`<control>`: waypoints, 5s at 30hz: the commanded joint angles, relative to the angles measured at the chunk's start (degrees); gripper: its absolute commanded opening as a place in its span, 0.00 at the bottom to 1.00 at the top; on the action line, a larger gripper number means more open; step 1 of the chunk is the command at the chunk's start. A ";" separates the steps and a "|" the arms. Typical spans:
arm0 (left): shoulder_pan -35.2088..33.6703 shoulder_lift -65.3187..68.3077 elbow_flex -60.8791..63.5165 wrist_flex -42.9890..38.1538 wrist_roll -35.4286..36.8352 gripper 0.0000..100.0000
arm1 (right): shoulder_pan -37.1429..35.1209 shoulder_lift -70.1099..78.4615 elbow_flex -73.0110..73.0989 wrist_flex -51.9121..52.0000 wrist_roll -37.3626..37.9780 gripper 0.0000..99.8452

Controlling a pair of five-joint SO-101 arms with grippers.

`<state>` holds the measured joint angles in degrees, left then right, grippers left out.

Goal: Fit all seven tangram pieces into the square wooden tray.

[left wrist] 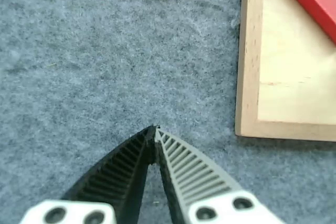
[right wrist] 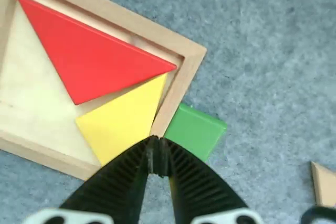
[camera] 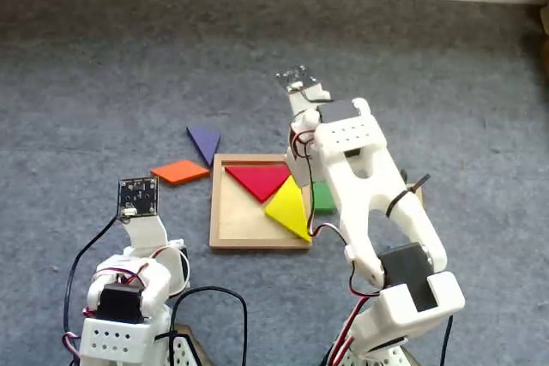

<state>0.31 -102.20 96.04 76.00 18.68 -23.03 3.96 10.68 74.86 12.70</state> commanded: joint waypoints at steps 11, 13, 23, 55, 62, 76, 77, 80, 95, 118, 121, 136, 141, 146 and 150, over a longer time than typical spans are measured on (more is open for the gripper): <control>0.66 -1.63 1.10 0.18 -0.18 0.01 | -9.45 -0.48 9.63 -10.07 -10.46 0.01; 0.66 -1.63 1.10 0.18 -0.18 0.01 | -9.27 -0.48 12.26 -14.64 -11.52 0.01; 0.66 -1.63 1.10 0.18 -0.18 0.01 | -9.19 -0.66 15.25 -26.95 -16.26 0.01; 0.66 -1.63 1.10 0.18 -0.18 0.01 | 4.97 0.22 19.56 -22.90 -16.70 0.24; 0.66 -1.63 1.10 0.18 -0.18 0.01 | 4.88 5.76 15.69 -17.71 -16.44 0.24; 0.66 -1.63 1.10 0.18 -0.18 0.01 | 10.77 5.67 14.20 -14.99 -12.92 0.16; 0.66 -1.63 1.10 0.18 -0.18 0.01 | 12.09 5.67 13.14 -14.99 -11.08 0.16; 0.66 -1.63 1.10 0.18 -0.18 0.01 | 15.34 5.67 10.95 -13.32 -9.49 0.16; 0.66 -1.63 1.10 0.18 -0.18 0.01 | 8.84 5.76 1.10 -3.21 -14.68 0.25; 0.66 -1.63 1.10 0.18 -0.18 0.01 | 10.51 6.99 1.54 -8.92 -7.74 0.11; 0.66 -1.63 1.10 0.18 -0.18 0.01 | 10.42 1.71 2.42 -8.75 -7.82 0.11; 0.66 -1.63 1.10 0.18 -0.18 0.01 | -11.30 -18.33 16.22 -11.21 -7.82 0.11; 0.66 -1.63 1.10 0.18 -0.18 0.01 | -16.75 -18.33 24.48 -24.13 -7.82 0.11; 0.66 -1.63 1.10 0.18 -0.18 0.01 | -17.36 -18.24 28.00 -30.55 -7.56 0.11; 0.66 -1.63 1.10 0.18 -0.18 0.01 | -18.68 -18.24 28.00 -30.81 -7.38 0.11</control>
<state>0.31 -102.20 96.04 76.00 18.68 -39.82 -11.69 39.08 45.32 4.70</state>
